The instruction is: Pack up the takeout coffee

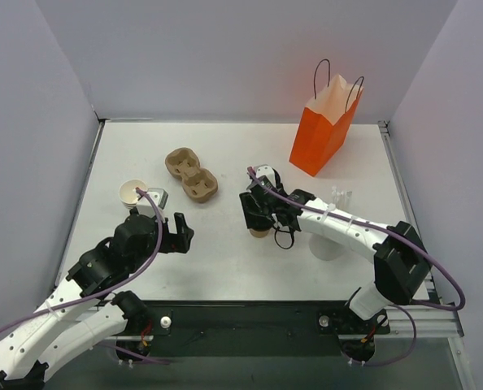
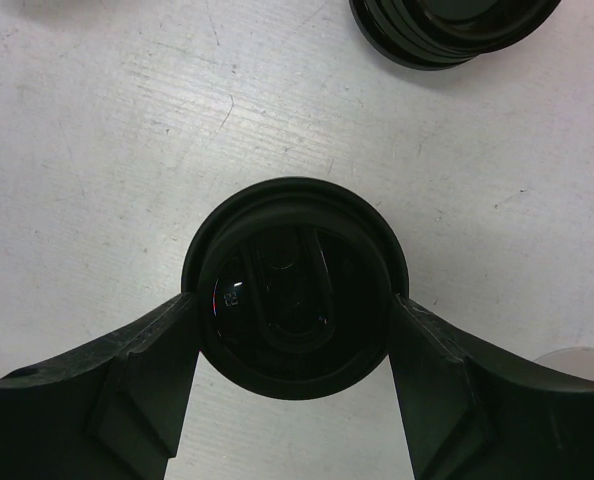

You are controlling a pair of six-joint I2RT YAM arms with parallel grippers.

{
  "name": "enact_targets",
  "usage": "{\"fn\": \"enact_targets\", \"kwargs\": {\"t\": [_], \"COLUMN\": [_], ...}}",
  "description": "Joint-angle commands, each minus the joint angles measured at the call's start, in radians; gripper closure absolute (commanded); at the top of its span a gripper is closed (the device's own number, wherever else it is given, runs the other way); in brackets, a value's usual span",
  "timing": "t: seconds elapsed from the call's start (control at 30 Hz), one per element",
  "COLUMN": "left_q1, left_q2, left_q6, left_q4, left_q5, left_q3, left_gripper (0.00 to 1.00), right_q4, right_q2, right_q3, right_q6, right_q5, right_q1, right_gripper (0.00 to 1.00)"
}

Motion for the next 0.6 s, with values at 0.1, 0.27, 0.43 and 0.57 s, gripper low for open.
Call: {"fn": "enact_targets", "kwargs": {"t": [0.1, 0.27, 0.43, 0.57], "left_q1": [-0.013, -0.024, -0.039, -0.041], "left_q2": [-0.013, -0.017, -0.029, -0.025], "left_q6": [-0.012, -0.017, -0.020, -0.020], "left_q4": [0.002, -0.003, -0.007, -0.004], "left_q5": [-0.031, -0.043, -0.060, -0.060], "left_q3": [0.003, 0.003, 0.005, 0.003], "left_gripper": [0.03, 0.03, 0.03, 0.03], "right_q4": [-0.153, -0.184, -0.189, -0.190], "right_q2": [-0.009, -0.047, -0.079, -0.098], "right_q3": [-0.033, -0.028, -0.058, -0.053], "right_q6": [0.028, -0.004, -0.023, -0.035], "right_q5": [0.059, 0.116, 0.081, 0.055], "right_q1": [-0.043, -0.128, -0.256, -0.283], "right_gripper": [0.53, 0.54, 0.52, 0.44]}}
